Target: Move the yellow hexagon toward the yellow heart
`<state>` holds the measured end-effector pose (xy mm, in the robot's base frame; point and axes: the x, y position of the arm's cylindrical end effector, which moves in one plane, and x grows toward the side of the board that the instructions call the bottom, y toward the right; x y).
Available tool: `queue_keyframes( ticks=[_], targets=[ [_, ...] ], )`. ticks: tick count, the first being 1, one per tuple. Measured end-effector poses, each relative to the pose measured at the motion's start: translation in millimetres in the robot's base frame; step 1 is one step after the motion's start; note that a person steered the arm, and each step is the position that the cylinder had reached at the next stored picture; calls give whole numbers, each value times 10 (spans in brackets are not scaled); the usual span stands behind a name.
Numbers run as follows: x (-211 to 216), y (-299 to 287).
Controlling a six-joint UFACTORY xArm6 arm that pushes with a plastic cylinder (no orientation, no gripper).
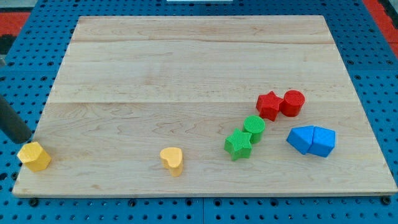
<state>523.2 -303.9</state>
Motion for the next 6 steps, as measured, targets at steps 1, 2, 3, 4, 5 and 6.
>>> queue_keyframes(
  ticks=[1,2,3,4,5,6],
  targets=[
    [460,51],
    [589,230],
    [263,990],
    [188,654],
    [-104,807],
    [-52,1467]
  ],
)
